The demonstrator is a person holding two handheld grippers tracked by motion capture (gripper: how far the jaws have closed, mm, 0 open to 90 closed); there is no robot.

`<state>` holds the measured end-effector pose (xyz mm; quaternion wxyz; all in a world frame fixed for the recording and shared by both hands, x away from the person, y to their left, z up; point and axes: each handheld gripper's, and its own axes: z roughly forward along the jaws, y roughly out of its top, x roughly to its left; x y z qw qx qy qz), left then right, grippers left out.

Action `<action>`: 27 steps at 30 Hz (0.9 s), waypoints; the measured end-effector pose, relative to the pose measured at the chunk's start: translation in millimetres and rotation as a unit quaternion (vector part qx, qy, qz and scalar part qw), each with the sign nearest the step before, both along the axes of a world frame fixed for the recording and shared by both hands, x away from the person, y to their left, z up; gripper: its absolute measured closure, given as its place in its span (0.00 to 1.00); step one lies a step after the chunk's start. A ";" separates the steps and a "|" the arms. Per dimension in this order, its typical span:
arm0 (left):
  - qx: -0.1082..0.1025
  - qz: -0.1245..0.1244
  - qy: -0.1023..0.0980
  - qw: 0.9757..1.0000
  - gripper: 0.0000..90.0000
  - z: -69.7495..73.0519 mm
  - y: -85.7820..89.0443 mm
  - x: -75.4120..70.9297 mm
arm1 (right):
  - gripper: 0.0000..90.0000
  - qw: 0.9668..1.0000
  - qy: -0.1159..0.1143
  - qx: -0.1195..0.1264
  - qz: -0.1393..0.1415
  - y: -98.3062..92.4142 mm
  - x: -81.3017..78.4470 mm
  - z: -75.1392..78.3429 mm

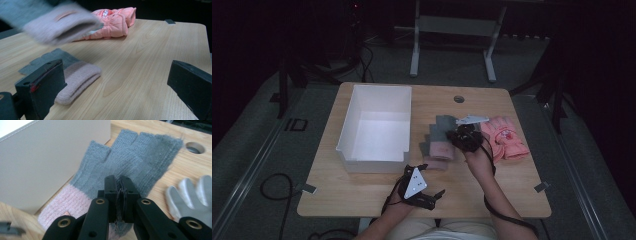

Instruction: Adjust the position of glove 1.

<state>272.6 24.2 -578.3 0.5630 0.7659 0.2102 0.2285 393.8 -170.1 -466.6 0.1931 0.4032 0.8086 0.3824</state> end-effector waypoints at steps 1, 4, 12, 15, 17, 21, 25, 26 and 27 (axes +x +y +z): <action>0.000 0.000 0.000 1.000 0.01 0.0 -0.1 0.0 | 0.95 1.000 0.002 -0.005 0.011 6.2 4.3 -5.1; -0.001 -0.001 -0.001 1.000 0.01 -0.1 0.4 -0.4 | 0.95 0.999 0.018 -0.015 0.027 12.3 11.9 -16.0; 0.001 -0.001 0.000 1.000 0.01 0.0 -0.3 -0.1 | 0.95 0.998 0.052 -0.024 0.039 15.8 20.1 -40.7; 0.000 -0.001 -0.001 1.000 0.01 -0.1 0.1 -0.4 | 0.95 0.997 0.063 -0.022 0.046 17.1 21.0 -45.5; 0.001 -0.001 0.000 1.000 0.01 0.0 -0.1 0.0 | 0.95 0.996 0.068 -0.023 0.049 17.1 21.3 -48.8; -0.001 -0.003 0.000 1.000 0.01 0.0 0.4 0.2 | 0.94 0.995 0.080 -0.025 0.050 16.5 25.1 -55.2; -0.002 -0.002 0.001 1.000 0.01 -0.1 0.2 0.1 | 0.94 0.994 0.093 -0.032 0.057 18.4 29.7 -64.1; -0.002 -0.002 0.001 1.000 0.01 -0.1 0.2 -0.1 | 0.93 0.993 0.099 -0.034 0.060 19.1 30.5 -66.9; -0.002 -0.002 0.001 1.000 0.01 -0.1 0.2 -0.1 | 0.93 0.993 0.099 -0.034 0.060 19.1 30.5 -66.9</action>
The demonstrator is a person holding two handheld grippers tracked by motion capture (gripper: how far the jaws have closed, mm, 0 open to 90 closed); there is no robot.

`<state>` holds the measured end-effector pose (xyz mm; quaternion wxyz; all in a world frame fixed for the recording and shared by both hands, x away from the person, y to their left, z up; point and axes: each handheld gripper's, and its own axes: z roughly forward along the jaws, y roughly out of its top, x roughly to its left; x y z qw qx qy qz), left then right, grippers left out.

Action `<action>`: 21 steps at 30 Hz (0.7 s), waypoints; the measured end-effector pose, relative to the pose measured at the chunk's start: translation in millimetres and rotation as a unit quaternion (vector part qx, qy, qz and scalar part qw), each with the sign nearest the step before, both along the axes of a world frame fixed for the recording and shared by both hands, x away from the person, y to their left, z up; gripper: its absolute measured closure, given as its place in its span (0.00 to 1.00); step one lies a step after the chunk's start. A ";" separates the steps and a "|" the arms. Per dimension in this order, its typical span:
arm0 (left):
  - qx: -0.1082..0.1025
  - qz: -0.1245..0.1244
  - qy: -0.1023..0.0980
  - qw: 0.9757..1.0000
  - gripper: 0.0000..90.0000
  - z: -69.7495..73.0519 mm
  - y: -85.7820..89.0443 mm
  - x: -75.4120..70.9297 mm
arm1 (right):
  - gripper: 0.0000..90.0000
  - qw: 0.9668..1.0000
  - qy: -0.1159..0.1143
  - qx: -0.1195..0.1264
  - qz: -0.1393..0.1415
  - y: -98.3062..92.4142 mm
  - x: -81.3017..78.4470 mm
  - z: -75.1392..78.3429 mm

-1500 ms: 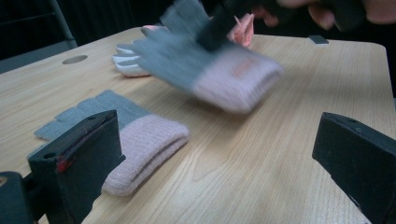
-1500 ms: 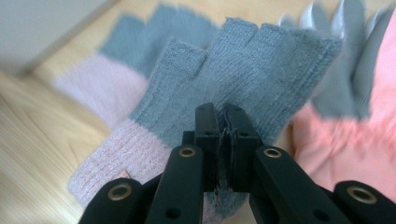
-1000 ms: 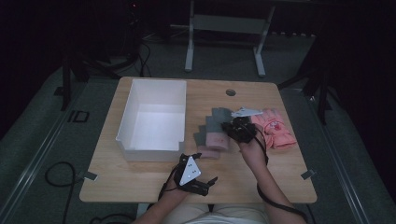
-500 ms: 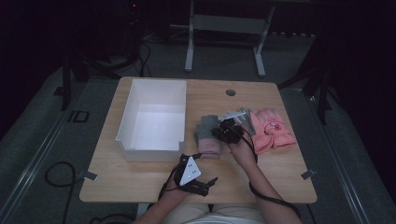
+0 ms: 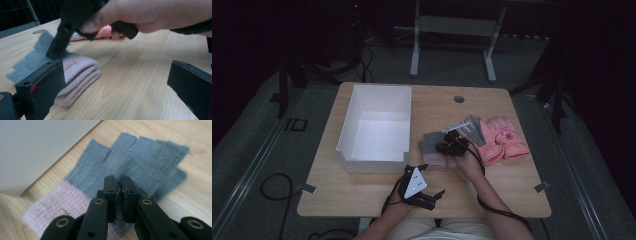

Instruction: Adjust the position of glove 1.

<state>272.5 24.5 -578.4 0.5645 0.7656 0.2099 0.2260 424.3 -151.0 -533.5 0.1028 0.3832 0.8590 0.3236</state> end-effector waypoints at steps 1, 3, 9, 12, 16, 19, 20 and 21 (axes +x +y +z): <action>0.002 0.001 0.001 1.000 0.01 0.1 -0.4 0.3 | 0.93 1.000 0.005 -0.001 0.003 0.0 1.5 -4.9; 0.002 0.002 0.000 1.000 0.01 0.1 -0.4 0.3 | 0.92 1.000 0.006 -0.001 0.007 -0.9 2.0 -5.3; 0.004 0.007 -0.009 1.000 0.01 -0.1 -1.2 -1.1 | 0.84 1.000 -0.002 0.002 0.008 -2.6 0.5 0.3; 0.004 -0.002 -0.013 1.000 0.01 0.7 -3.4 -2.9 | 0.78 1.000 -0.016 0.008 0.007 -6.4 -1.4 7.3; -0.002 -0.010 -0.019 1.000 0.01 2.6 -6.2 -5.4 | 0.73 0.999 -0.031 0.016 -0.014 -17.7 2.5 18.3; -0.004 -0.009 -0.021 1.000 0.01 3.7 -6.4 -5.6 | 0.78 0.999 -0.035 0.018 0.001 -16.5 0.2 21.6; -0.007 -0.009 -0.020 1.000 0.01 3.7 -5.6 -5.5 | 0.80 0.999 -0.034 0.019 0.003 -14.9 -0.6 21.2; -0.009 -0.010 -0.019 1.000 0.01 3.6 -4.8 -5.3 | 0.80 0.999 -0.032 0.021 0.006 -13.0 -1.4 20.6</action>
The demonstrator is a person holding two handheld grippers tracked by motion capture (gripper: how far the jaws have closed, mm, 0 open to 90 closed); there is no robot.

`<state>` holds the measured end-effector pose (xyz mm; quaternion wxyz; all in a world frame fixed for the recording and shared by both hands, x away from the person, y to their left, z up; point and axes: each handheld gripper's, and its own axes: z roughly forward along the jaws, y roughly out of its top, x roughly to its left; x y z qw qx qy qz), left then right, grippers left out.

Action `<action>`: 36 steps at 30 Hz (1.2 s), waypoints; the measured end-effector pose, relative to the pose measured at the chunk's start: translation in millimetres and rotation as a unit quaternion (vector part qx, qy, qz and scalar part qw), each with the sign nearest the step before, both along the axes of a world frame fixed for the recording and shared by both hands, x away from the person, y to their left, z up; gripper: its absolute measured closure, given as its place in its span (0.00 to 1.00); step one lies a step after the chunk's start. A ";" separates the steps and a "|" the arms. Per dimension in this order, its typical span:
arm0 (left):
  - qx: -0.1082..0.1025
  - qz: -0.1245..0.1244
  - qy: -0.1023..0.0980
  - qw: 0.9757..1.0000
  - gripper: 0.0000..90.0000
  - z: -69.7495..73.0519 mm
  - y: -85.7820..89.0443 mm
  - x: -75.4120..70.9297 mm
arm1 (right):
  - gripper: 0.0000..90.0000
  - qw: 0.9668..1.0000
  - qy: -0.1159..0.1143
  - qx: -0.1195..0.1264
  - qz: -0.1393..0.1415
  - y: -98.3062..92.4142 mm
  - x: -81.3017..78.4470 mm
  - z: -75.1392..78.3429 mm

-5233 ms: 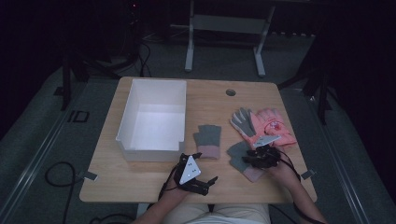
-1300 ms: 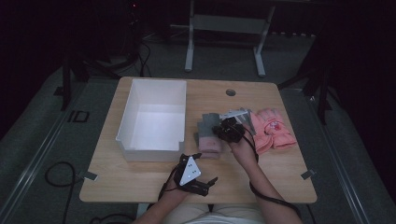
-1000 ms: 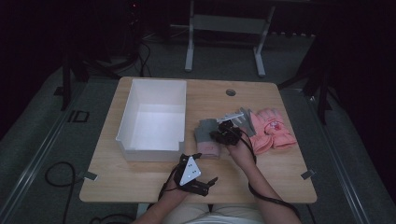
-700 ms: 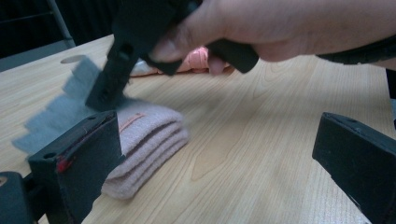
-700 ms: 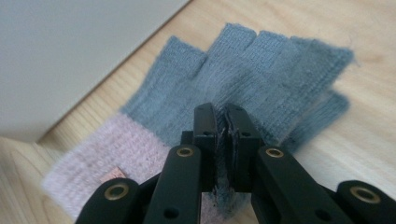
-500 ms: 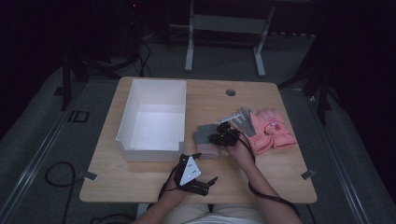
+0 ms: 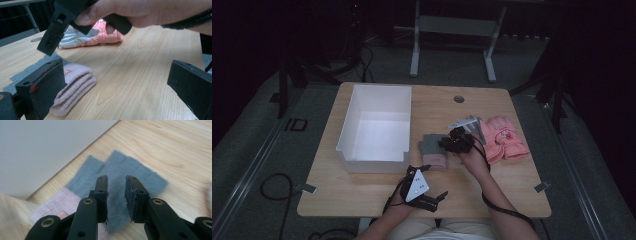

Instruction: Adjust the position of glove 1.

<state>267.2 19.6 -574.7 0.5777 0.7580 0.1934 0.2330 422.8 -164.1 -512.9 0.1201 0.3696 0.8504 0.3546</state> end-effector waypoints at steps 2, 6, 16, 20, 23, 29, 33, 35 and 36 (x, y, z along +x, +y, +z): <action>-0.003 0.000 0.000 1.000 0.01 0.6 0.9 0.2 | 0.85 1.000 0.004 0.003 0.005 4.6 -1.4 -2.6; -0.007 -0.001 -0.003 1.000 0.01 1.0 2.6 0.2 | 1.00 1.000 0.011 -0.011 0.012 14.3 -2.9 -8.6; -0.018 -0.005 -0.003 1.000 0.01 2.4 5.4 -0.8 | 1.00 0.998 0.020 -0.051 0.018 22.1 -0.2 -31.8; -0.017 0.000 -0.004 1.000 0.01 2.2 4.5 -0.6 | 1.00 0.999 0.019 -0.049 0.013 12.5 -1.6 -31.9; -0.019 -0.004 -0.004 1.000 0.01 2.0 4.5 -0.4 | 1.00 0.999 0.018 -0.049 0.008 5.6 -2.9 -31.5; -0.026 -0.010 0.001 1.000 0.01 2.9 3.4 -1.3 | 1.00 0.998 0.017 -0.053 0.006 -13.5 -7.8 -30.6; -0.033 -0.015 0.001 0.999 0.01 5.4 2.9 -2.2 | 1.00 0.998 0.019 -0.057 0.004 -23.0 -9.1 -29.7; -0.035 -0.019 0.003 0.999 0.01 6.2 1.9 -3.1 | 1.00 0.998 0.021 -0.055 0.000 -31.2 -9.8 -29.4; -0.036 -0.021 0.003 0.999 0.01 6.3 1.1 -3.3 | 1.00 0.998 0.021 -0.054 -0.001 -33.3 -10.3 -29.4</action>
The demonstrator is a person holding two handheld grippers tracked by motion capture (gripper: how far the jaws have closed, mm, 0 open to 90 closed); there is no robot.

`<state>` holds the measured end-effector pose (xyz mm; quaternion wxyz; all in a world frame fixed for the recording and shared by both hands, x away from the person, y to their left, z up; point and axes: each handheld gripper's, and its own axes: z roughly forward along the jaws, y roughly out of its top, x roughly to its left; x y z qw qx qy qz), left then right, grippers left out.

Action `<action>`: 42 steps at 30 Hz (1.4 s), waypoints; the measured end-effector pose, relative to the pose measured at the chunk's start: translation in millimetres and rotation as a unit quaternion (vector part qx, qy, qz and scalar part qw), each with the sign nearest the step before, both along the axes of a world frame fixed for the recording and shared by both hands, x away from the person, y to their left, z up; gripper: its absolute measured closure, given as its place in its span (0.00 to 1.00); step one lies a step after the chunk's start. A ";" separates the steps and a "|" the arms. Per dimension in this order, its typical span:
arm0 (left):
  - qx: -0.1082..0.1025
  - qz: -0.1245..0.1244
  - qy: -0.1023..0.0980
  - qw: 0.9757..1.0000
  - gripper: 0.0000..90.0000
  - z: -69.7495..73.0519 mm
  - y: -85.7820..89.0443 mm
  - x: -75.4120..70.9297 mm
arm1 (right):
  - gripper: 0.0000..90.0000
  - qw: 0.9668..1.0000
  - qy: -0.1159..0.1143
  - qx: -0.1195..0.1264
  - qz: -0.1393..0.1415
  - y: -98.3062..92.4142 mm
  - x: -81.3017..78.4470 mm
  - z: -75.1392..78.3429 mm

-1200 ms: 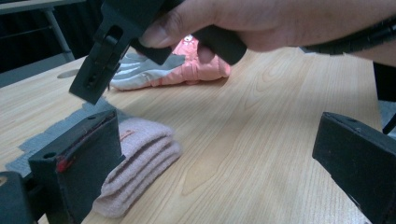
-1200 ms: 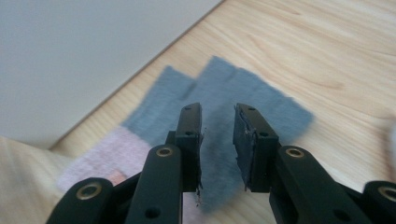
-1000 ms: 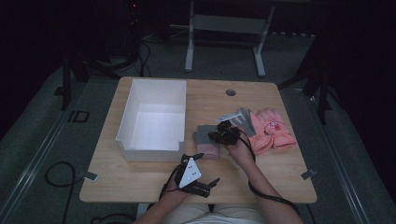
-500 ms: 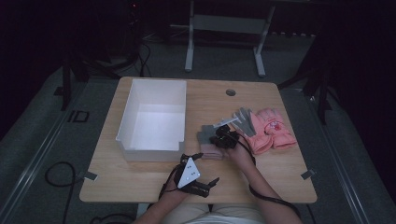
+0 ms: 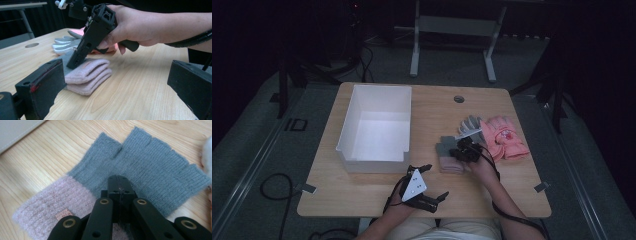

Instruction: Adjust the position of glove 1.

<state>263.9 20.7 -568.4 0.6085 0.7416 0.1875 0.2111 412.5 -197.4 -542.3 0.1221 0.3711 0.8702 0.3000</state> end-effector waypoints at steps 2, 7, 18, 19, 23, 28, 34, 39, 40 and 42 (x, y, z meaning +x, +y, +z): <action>0.003 -0.006 -0.002 1.000 0.01 0.7 -0.7 0.3 | 1.00 1.000 -0.001 -0.002 0.000 -3.8 -1.1 0.2; 0.004 -0.014 -0.008 1.000 0.01 3.9 -1.9 0.2 | 1.00 1.000 0.000 0.007 0.003 -12.2 -1.4 -0.5; 0.038 -0.012 0.018 0.999 0.05 26.3 -18.2 23.3 | 0.83 0.999 -0.015 0.044 -0.004 -28.6 1.6 18.3; 0.045 -0.020 0.038 0.998 0.07 29.2 -21.6 27.0 | 0.81 0.999 -0.020 0.046 -0.013 -31.5 3.3 22.7; 0.082 -0.056 0.062 0.993 0.10 34.4 -35.1 37.6 | 0.73 0.998 -0.031 0.051 -0.030 -38.5 11.1 34.3; 0.152 -0.077 0.038 0.985 0.16 35.2 -55.5 58.6 | 0.68 0.998 -0.009 0.036 -0.046 -38.7 31.8 34.3; 0.222 -0.082 0.005 0.971 0.16 28.8 -70.6 72.9 | 0.65 0.998 0.012 0.041 -0.044 -34.9 49.9 22.5; 0.283 -0.076 -0.015 0.956 0.22 16.0 -80.8 82.3 | 0.56 0.998 0.026 0.020 -0.045 -33.0 58.8 9.7; 0.288 -0.076 -0.014 0.955 0.23 13.9 -81.1 84.2 | 0.55 0.998 0.031 0.016 -0.046 -33.0 59.4 6.8; 0.291 -0.075 -0.011 0.954 0.25 11.2 -81.8 85.2 | 0.52 0.998 0.031 0.016 -0.047 -32.7 59.3 5.4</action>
